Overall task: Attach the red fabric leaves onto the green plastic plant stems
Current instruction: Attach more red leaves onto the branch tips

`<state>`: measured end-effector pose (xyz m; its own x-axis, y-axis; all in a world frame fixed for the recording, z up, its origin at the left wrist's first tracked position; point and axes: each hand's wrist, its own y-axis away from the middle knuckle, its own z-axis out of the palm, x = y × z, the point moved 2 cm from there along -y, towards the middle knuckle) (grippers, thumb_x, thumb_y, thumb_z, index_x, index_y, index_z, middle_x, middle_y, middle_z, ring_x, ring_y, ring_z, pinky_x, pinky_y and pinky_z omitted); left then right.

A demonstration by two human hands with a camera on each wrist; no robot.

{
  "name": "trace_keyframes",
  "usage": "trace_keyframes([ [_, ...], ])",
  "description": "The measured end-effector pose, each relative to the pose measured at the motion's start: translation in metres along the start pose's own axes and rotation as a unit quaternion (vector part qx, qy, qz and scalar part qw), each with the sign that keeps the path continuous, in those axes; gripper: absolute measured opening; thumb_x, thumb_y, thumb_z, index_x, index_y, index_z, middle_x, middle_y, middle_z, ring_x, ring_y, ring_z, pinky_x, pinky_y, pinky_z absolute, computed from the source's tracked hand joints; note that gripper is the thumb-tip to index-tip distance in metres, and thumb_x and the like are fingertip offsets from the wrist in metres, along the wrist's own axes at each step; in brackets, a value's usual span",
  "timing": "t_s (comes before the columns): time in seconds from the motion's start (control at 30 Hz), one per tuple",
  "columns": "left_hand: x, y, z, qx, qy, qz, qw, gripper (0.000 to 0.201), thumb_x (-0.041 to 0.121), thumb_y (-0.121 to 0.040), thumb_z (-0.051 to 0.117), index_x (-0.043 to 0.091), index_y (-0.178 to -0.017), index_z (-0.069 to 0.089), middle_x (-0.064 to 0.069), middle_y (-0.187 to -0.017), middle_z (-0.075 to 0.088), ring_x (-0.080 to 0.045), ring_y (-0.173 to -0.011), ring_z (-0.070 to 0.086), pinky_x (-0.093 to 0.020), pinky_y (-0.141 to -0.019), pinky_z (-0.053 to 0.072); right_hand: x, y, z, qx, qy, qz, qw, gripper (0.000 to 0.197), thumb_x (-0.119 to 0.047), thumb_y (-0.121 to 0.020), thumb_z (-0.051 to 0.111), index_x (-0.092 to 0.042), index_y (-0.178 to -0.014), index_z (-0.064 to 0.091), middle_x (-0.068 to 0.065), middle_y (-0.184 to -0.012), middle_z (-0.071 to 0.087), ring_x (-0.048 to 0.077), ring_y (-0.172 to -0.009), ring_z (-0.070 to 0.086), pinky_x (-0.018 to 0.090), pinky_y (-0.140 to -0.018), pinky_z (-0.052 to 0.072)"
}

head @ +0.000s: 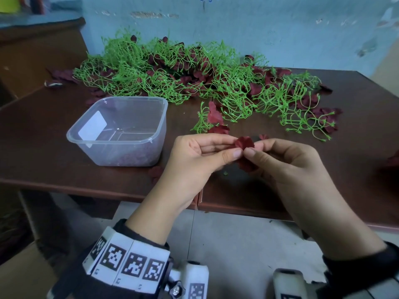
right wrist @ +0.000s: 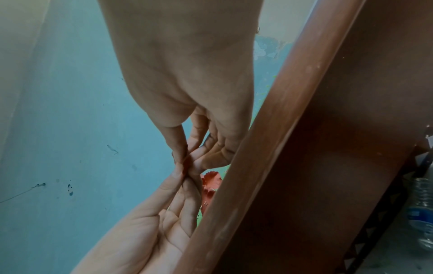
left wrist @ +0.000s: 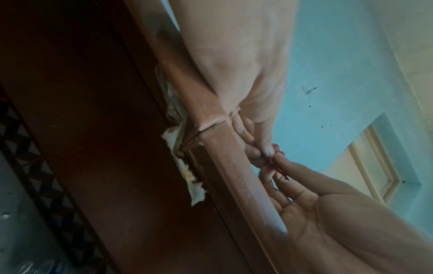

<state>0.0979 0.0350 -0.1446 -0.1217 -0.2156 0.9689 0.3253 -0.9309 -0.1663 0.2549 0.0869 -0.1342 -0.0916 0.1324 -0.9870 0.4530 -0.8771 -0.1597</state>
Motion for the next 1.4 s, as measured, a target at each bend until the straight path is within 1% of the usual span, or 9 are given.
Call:
trace_keyframes([
  [0.1, -0.001, -0.001, 0.001, -0.012, -0.012, 0.011, 1.0, 0.022, -0.007, -0.084, 0.074, 0.011, -0.096, 0.072, -0.004, -0.088, 0.077, -0.009, -0.083, 0.072, -0.017, -0.076, 0.055, -0.003, 0.001, 0.001, 0.013, 0.037, -0.023, 0.999, 0.013, -0.013, -0.081, 0.073, -0.001, -0.086, 0.071, 0.009, -0.076, 0.076, 0.014, -0.07, 0.071, 0.023, -0.067, 0.059],
  [0.27, 0.0, 0.001, 0.003, -0.003, -0.041, 0.041, 0.998, 0.024, -0.008, -0.087, 0.072, 0.012, -0.095, 0.062, 0.003, -0.085, 0.071, -0.006, -0.083, 0.066, -0.017, -0.078, 0.052, -0.008, 0.005, 0.005, 0.032, 0.091, -0.047, 0.994, 0.017, -0.023, -0.076, 0.075, -0.007, -0.083, 0.073, 0.003, -0.074, 0.076, 0.012, -0.07, 0.074, 0.026, -0.065, 0.058],
  [0.4, 0.004, 0.003, 0.004, 0.036, -0.07, 0.076, 0.994, 0.029, -0.004, -0.083, 0.079, 0.011, -0.097, 0.058, 0.001, -0.083, 0.075, -0.006, -0.081, 0.071, -0.019, -0.076, 0.056, -0.01, 0.005, 0.006, 0.045, 0.122, -0.055, 0.99, 0.007, -0.018, -0.083, 0.075, -0.011, -0.08, 0.074, -0.006, -0.067, 0.074, -0.003, -0.055, 0.062, 0.012, -0.054, 0.047],
  [0.67, 0.001, 0.004, 0.005, 0.019, -0.078, 0.085, 0.993, 0.032, -0.006, -0.086, 0.074, 0.014, -0.091, 0.05, 0.0, -0.083, 0.074, -0.009, -0.082, 0.071, -0.019, -0.076, 0.055, -0.009, 0.004, 0.007, 0.059, 0.135, -0.052, 0.988, 0.008, -0.02, -0.083, 0.075, -0.013, -0.08, 0.074, -0.002, -0.069, 0.075, 0.008, -0.061, 0.066, 0.03, -0.059, 0.053],
  [0.8, 0.0, 0.003, 0.003, -0.005, -0.044, 0.063, 0.997, 0.036, -0.007, -0.09, 0.067, 0.017, -0.088, 0.04, -0.022, -0.1, 0.071, -0.019, -0.092, 0.07, -0.021, -0.081, 0.054, -0.009, 0.003, 0.008, 0.049, 0.105, -0.042, 0.992, 0.008, -0.016, -0.084, 0.073, -0.008, -0.082, 0.074, 0.001, -0.07, 0.075, 0.004, -0.061, 0.067, 0.02, -0.059, 0.053],
  [1.0, -0.002, 0.002, 0.006, 0.01, -0.035, 0.055, 0.998, 0.033, -0.004, -0.088, 0.068, 0.017, -0.086, 0.043, -0.027, -0.103, 0.068, -0.023, -0.094, 0.07, -0.022, -0.08, 0.054, -0.01, 0.003, 0.01, 0.047, 0.139, -0.046, 0.988, 0.01, -0.02, -0.087, 0.071, -0.013, -0.08, 0.075, 0.0, -0.066, 0.073, 0.003, -0.057, 0.063, 0.013, -0.053, 0.048],
  [1.17, 0.0, 0.004, 0.005, -0.001, -0.036, 0.046, 0.998, 0.024, -0.005, -0.092, 0.068, 0.01, -0.092, 0.05, -0.012, -0.091, 0.072, -0.013, -0.086, 0.069, -0.019, -0.077, 0.053, -0.009, 0.003, 0.01, 0.102, 0.195, -0.083, 0.972, 0.014, -0.022, -0.086, 0.073, -0.019, -0.073, 0.072, 0.004, -0.061, 0.069, 0.019, -0.05, 0.058, 0.021, -0.047, 0.041],
  [1.3, 0.003, 0.006, 0.006, -0.016, -0.051, 0.037, 0.998, 0.021, -0.003, -0.094, 0.066, 0.012, -0.096, 0.051, -0.009, -0.097, 0.077, -0.015, -0.091, 0.071, -0.028, -0.084, 0.057, -0.006, 0.003, 0.008, 0.17, 0.243, -0.109, 0.949, 0.016, -0.024, -0.083, 0.076, -0.026, -0.069, 0.07, -0.011, -0.056, 0.066, 0.006, -0.047, 0.056, 0.014, -0.043, 0.038],
  [1.4, 0.003, 0.005, 0.006, -0.012, -0.046, 0.036, 0.998, 0.023, -0.007, -0.092, 0.066, 0.01, -0.094, 0.05, -0.005, -0.091, 0.076, -0.012, -0.087, 0.071, -0.026, -0.083, 0.057, -0.008, 0.005, 0.009, 0.177, 0.259, -0.129, 0.941, 0.013, -0.023, -0.083, 0.077, -0.03, -0.073, 0.073, -0.012, -0.054, 0.066, 0.005, -0.056, 0.064, 0.023, -0.052, 0.05],
])
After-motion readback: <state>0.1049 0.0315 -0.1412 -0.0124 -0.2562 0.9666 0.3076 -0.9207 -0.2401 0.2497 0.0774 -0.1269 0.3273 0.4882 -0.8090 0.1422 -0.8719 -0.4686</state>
